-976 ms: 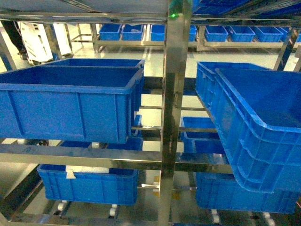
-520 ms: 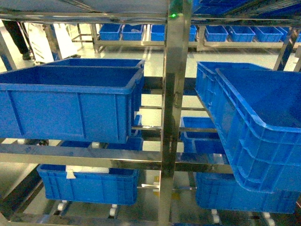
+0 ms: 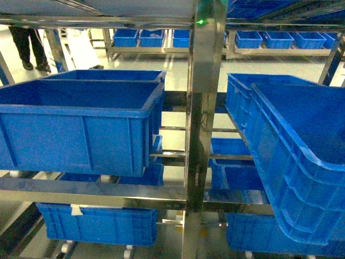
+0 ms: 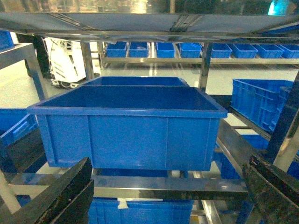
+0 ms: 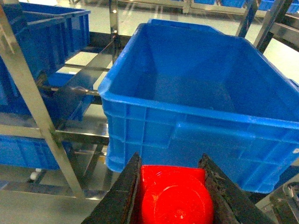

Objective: Pick red block from blue box to shelf

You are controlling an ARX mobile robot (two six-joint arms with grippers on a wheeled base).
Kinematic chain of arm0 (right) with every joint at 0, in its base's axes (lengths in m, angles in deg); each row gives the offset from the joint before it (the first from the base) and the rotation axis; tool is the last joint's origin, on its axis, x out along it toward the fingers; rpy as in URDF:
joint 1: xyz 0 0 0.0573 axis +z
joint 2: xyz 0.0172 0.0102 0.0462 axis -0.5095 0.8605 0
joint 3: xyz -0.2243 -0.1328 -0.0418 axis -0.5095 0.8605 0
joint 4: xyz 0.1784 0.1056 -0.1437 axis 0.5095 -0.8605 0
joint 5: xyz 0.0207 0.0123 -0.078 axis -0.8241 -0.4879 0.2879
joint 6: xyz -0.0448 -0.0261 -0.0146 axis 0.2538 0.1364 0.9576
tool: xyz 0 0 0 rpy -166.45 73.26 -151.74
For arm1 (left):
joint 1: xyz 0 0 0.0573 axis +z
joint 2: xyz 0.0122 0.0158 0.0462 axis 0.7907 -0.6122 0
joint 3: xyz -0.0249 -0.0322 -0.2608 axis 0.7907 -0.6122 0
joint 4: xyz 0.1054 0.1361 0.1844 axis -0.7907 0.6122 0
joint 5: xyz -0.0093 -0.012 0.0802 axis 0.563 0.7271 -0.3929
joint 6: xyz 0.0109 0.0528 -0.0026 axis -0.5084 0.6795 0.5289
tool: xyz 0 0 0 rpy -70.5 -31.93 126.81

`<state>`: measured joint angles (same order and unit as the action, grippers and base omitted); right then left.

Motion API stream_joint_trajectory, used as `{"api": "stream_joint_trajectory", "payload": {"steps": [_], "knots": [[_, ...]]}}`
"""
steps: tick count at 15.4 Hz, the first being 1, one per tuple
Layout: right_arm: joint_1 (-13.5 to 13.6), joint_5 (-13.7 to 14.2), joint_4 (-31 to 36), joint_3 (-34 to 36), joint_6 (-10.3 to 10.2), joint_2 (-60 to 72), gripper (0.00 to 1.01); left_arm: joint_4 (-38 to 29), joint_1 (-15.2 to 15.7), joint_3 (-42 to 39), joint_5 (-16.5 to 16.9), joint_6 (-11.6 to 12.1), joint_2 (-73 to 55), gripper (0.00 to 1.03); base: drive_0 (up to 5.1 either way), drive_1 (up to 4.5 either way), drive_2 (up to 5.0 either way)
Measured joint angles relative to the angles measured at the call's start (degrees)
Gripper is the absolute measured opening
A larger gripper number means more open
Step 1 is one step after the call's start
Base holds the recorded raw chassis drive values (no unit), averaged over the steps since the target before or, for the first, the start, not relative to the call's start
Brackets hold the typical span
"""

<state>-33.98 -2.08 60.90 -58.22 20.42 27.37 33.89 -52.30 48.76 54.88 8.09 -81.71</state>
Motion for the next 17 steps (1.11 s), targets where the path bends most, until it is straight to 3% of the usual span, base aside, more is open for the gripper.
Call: {"api": "stream_joint_trajectory", "payload": {"steps": [5,14,17], "knots": [[0.0,0.0,0.0,0.0,0.0,0.0,0.28,-0.1,0.0,0.0,0.0,0.0,0.0,0.98,0.0,3.49,-3.5],[0.0,0.0,0.1,0.0,0.0,0.0,0.28,0.0,0.0,0.0,0.0,0.0,0.0,0.98,0.0,0.0,0.0],[0.0,0.0,0.1,0.0,0.0,0.0,0.28,0.2,0.0,0.0,-0.2,0.0,0.0,0.98,4.6,-3.98,-0.3]]}}
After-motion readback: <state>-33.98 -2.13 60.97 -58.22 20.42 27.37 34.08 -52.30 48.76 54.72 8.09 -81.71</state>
